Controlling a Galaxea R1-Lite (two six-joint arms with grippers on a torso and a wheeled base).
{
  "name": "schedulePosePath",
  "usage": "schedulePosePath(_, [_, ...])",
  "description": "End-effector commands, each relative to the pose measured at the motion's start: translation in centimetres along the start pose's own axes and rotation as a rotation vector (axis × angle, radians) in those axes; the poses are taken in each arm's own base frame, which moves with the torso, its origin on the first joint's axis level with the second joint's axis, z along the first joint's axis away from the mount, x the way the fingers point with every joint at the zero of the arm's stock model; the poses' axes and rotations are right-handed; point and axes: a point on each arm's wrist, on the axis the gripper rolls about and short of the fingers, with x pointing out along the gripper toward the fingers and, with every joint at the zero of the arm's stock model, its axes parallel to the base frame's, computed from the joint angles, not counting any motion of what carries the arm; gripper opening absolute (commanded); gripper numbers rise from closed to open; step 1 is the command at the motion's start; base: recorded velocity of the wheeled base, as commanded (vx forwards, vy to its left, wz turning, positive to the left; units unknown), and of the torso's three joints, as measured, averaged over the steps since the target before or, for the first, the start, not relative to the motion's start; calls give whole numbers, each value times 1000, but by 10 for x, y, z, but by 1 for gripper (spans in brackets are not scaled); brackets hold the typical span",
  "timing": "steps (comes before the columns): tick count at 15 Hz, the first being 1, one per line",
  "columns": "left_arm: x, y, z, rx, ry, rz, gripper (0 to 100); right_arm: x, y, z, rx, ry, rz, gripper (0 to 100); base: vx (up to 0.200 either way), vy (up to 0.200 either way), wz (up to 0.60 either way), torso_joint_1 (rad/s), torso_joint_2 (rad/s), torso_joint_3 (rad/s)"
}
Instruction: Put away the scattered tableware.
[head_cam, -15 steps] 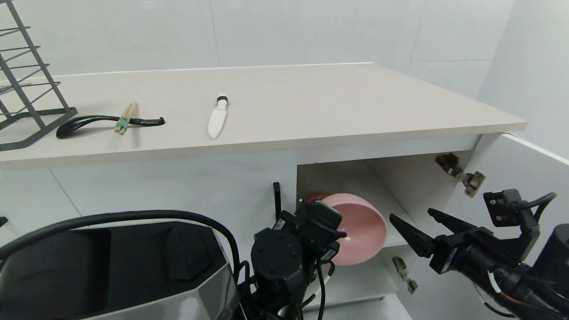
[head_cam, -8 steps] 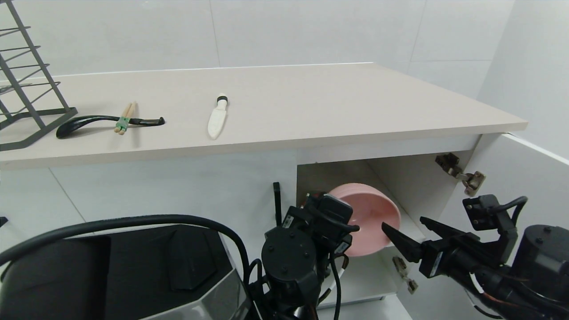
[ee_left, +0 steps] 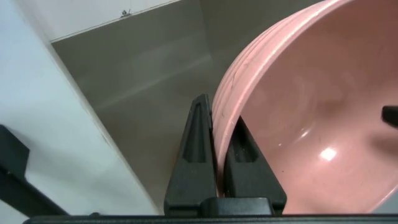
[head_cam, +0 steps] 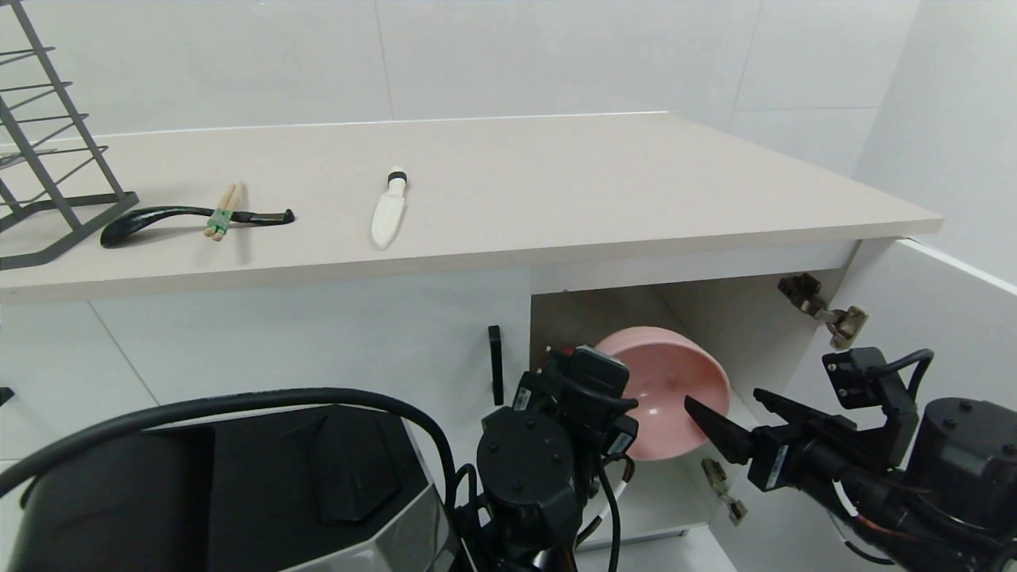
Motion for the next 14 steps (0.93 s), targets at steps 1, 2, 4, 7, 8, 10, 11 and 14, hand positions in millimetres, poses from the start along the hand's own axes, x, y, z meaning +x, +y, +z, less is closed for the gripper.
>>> schedulePosePath(1, [1,-1,2,-17,-7,1,0,1,-2,1,2,-6,-9,100,0,0,0,0,0,0])
schedulePosePath(2, [1,-1,1,-19,-6,0,0,1,-2,2,4,-9,-12,100,0,0,0,0,0,0])
schedulePosePath(4, [-3,-7,0,-54,-3,-20,0,1,-3,4,5,-21,-15,100,0,0,0,0,0,0])
schedulePosePath(7, [-3,-10,-8,-73,11,-30,0,1,-3,5,8,-26,-15,100,0,0,0,0,0,0])
schedulePosePath(8, [-3,-11,-7,-85,9,-32,0,0,-3,6,9,-33,-13,100,0,0,0,0,0,0])
schedulePosePath(10, [-3,-14,-8,-104,10,-37,0,-1,-3,7,9,-37,-10,0,0,0,0,0,0,0])
schedulePosePath(11, [-3,-15,-7,-117,5,-37,0,-1,-2,7,8,-37,-9,0,0,0,0,0,0,0])
schedulePosePath(14, [-6,-22,-6,-143,-4,-84,0,-1,0,6,6,-35,0,0,0,0,0,0,0,0])
